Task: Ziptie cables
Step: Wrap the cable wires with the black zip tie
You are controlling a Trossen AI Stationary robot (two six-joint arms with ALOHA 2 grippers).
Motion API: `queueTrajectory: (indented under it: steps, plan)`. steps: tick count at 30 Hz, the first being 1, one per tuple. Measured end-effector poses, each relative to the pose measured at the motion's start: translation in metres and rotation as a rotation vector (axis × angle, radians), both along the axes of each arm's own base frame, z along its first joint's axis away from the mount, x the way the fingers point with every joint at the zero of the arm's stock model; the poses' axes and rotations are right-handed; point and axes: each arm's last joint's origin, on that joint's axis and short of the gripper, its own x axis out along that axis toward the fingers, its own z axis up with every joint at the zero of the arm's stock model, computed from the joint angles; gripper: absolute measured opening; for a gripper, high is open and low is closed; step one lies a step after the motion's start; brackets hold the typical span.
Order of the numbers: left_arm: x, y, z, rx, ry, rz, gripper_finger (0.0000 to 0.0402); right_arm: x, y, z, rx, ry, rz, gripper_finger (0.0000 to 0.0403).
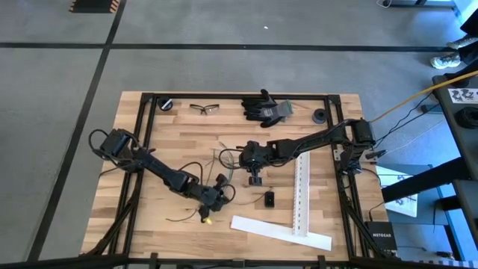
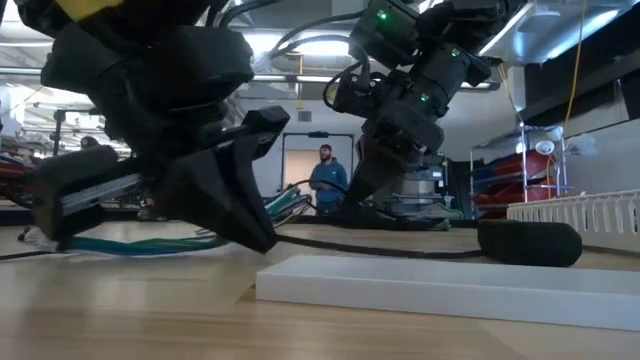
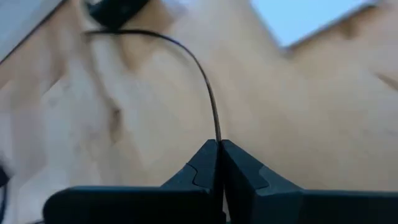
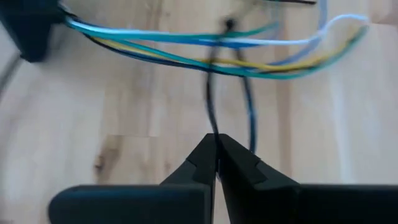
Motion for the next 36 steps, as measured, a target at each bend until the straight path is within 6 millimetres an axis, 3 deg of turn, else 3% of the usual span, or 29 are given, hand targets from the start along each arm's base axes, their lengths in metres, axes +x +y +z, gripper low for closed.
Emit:
queueTrajectory:
  steps: [5, 11, 16, 21, 26, 32, 36]
  plan:
    - [0.004, 0.001, 0.008, -0.026, -0.042, 0.113, 0.0032, 0.002, 0.006, 0.0, 0.032, -0.021, 0.01, 0.0]
    - [0.007, -0.005, 0.03, -0.049, -0.091, 0.105, 0.0097, 0.006, 0.011, 0.003, 0.029, -0.071, 0.027, 0.0]
    - [-0.001, -0.009, 0.051, 0.06, -0.094, 0.101, 0.0131, 0.008, 0.01, 0.0, 0.017, -0.083, 0.016, 0.0]
    - [-0.016, -0.004, 0.068, 0.194, -0.111, 0.229, 0.0133, 0.011, 0.012, -0.008, 0.016, -0.078, 0.023, 0.0]
    - [-0.028, 0.021, 0.069, 0.204, -0.055, 0.37, 0.0123, 0.013, 0.013, -0.017, 0.016, -0.076, 0.024, 0.0]
    - [-0.036, 0.065, 0.043, 0.229, 0.022, 0.476, 0.0118, 0.016, 0.013, -0.015, 0.017, -0.105, 0.024, 0.0]
    - [-0.032, 0.094, 0.036, 0.191, -0.017, 0.465, 0.0118, 0.017, 0.013, -0.014, 0.017, -0.116, 0.025, 0.0]
